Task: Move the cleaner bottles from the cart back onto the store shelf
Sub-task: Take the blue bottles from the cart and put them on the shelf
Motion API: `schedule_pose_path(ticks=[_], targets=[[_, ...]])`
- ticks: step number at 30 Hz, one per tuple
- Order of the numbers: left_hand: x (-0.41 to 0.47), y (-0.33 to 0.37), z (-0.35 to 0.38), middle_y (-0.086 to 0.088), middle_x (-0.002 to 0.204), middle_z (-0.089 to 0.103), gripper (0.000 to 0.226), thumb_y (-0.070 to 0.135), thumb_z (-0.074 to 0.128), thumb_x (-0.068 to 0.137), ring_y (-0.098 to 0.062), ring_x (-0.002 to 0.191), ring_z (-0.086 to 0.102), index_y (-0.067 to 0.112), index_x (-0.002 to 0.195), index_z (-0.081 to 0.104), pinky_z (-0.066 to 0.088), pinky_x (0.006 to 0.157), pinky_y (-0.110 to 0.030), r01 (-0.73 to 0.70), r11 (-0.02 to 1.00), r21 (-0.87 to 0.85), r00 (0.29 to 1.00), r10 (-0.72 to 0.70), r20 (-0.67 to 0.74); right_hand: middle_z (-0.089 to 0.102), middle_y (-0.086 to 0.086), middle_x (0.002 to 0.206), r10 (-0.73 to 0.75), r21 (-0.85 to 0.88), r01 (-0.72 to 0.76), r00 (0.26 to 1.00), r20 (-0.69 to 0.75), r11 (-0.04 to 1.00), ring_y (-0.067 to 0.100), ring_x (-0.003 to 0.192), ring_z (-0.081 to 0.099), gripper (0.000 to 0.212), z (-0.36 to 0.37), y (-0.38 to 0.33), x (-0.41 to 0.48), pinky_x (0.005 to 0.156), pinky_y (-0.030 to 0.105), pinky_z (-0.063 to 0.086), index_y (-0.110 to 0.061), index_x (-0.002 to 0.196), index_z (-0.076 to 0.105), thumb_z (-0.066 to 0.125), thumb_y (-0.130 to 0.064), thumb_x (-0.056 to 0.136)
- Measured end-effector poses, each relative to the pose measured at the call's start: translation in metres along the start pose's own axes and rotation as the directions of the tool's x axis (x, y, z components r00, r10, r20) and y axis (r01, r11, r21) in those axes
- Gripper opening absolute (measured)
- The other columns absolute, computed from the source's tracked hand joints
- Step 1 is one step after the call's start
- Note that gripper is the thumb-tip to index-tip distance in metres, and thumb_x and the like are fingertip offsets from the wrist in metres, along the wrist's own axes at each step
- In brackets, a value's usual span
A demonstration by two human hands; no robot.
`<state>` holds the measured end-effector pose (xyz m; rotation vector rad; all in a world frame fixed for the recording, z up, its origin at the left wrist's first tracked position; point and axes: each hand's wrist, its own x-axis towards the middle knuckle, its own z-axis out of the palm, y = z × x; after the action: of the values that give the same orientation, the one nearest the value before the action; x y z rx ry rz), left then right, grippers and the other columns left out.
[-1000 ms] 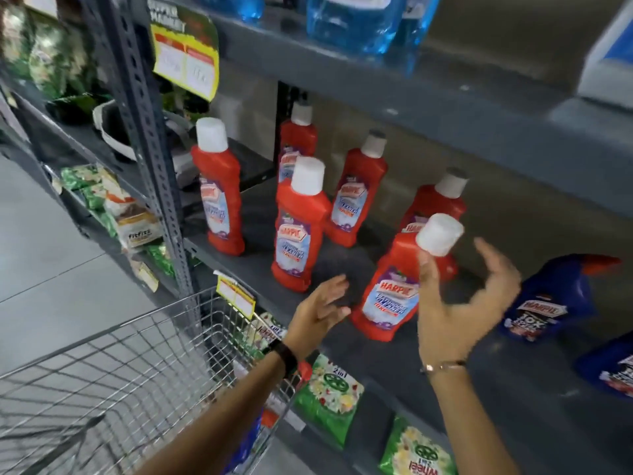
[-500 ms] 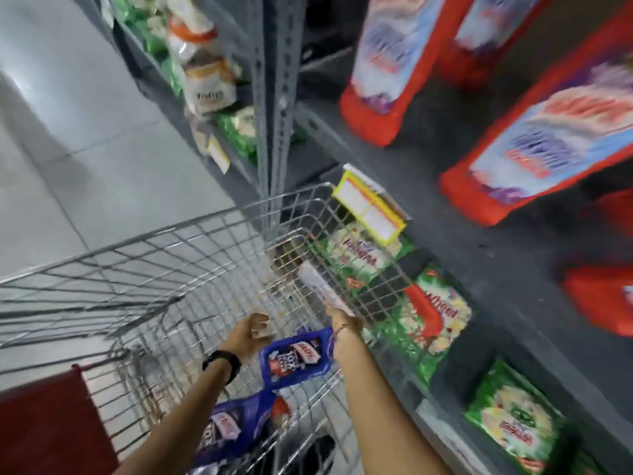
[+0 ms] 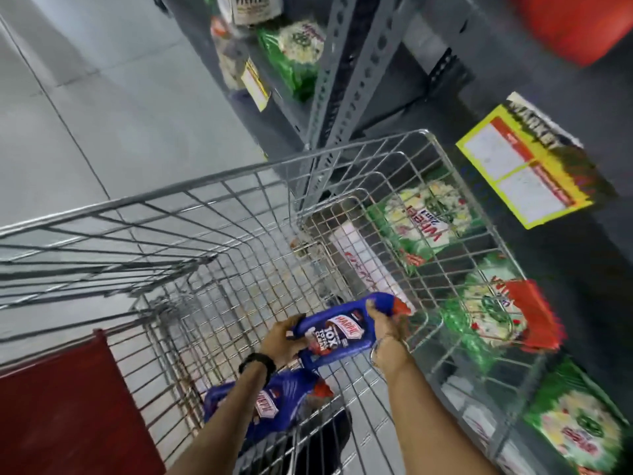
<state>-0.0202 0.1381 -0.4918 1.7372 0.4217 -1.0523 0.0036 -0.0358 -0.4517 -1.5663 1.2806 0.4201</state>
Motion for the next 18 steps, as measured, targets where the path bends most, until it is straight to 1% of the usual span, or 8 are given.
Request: schedule_pose_path(ticks=[1,3,4,6,8,9,14,18], targets=[[-0.003,-0.001,-0.004,-0.015,0.122,0.058,0.055,0.006,0.062,0.081,-0.033,0.111,0.057,0.013,0.132,0.042,0.047,0.098,-0.047,0.013,0.998,-0.056,1.0,-0.013,0.01,0.057,0.021,0.122,-0.06,-0.002,0.06,0.998,-0.012,0.998,0.014,0.085,0.068,0.046,0.001,-0.004,0.002,0.074,0.023,0.053,0.011,0.119,0.049,0.062,-0.013,0.083],[-0.013,0.004,-0.011,-0.014,0.119,0.056,0.054,0.002,0.06,0.082,-0.035,0.109,0.057,0.014,0.131,0.041,0.051,0.092,-0.045,0.019,0.984,-0.177,1.0,-0.014,0.028,0.062,0.015,0.104,-0.164,-0.028,0.164,0.986,0.017,0.986,-0.001,0.051,0.063,0.039,0.004,-0.015,-0.003,0.047,0.011,0.048,0.012,0.11,0.054,0.066,-0.009,0.079],[-0.018,0.006,-0.015,-0.012,0.116,0.056,0.054,0.0,0.058,0.083,-0.033,0.104,0.058,0.015,0.131,0.039,0.055,0.084,-0.039,0.016,0.97,-0.243,0.999,-0.004,0.05,0.064,0.016,0.103,-0.211,-0.032,0.212,0.977,0.025,0.977,0.003,0.056,0.065,0.038,0.008,-0.022,-0.007,0.047,0.011,0.048,0.01,0.108,0.056,0.068,-0.011,0.078],[-0.033,0.018,-0.021,-0.008,0.109,0.056,0.052,-0.001,0.054,0.085,-0.023,0.091,0.059,0.019,0.13,0.037,0.056,0.069,-0.03,0.008,0.931,-0.365,0.995,0.03,0.099,0.067,0.02,0.104,-0.311,-0.05,0.312,0.95,0.038,0.949,0.025,0.084,0.067,0.036,0.009,-0.04,-0.026,0.069,0.026,0.054,-0.004,0.101,0.061,0.074,-0.022,0.072],[-0.048,0.031,-0.027,-0.007,0.11,0.055,0.052,0.002,0.056,0.085,-0.021,0.093,0.057,0.023,0.129,0.036,0.051,0.075,-0.033,-0.018,0.907,-0.421,0.993,0.067,0.1,0.069,0.014,0.097,-0.415,-0.084,0.418,0.908,0.051,0.905,0.033,0.091,0.064,0.031,0.005,-0.061,-0.047,0.082,0.045,0.053,-0.022,0.085,0.059,0.077,-0.036,0.064],[-0.057,0.04,-0.029,-0.006,0.11,0.057,0.053,0.003,0.058,0.084,-0.021,0.093,0.058,0.025,0.128,0.037,0.05,0.077,-0.033,-0.045,0.895,-0.443,0.991,0.097,0.094,0.068,0.009,0.095,-0.459,-0.095,0.463,0.887,0.059,0.881,0.032,0.09,0.064,0.032,0.0,-0.071,-0.057,0.084,0.049,0.052,-0.025,0.081,0.056,0.078,-0.039,0.062],[-0.103,0.085,-0.045,0.005,0.099,0.071,0.058,0.0,0.064,0.077,-0.016,0.083,0.071,0.022,0.126,0.044,0.06,0.071,-0.026,-0.205,0.782,-0.589,0.961,0.275,0.031,0.07,0.002,0.09,-0.689,-0.094,0.686,0.725,0.004,0.722,0.022,0.082,0.066,0.054,-0.039,-0.137,-0.131,0.078,0.044,0.054,-0.022,0.085,0.058,0.076,-0.058,0.049],[-0.156,0.135,-0.056,0.011,0.092,0.076,0.088,0.038,0.09,0.036,-0.014,0.085,0.071,0.031,0.115,0.051,0.059,0.067,-0.024,-0.332,0.721,-0.608,0.901,0.433,0.023,0.068,-0.006,0.076,-0.843,-0.116,0.836,0.535,-0.05,0.537,0.016,0.071,0.063,0.056,-0.074,-0.183,-0.2,0.068,0.037,0.053,-0.021,0.078,0.057,0.075,-0.062,0.045]])
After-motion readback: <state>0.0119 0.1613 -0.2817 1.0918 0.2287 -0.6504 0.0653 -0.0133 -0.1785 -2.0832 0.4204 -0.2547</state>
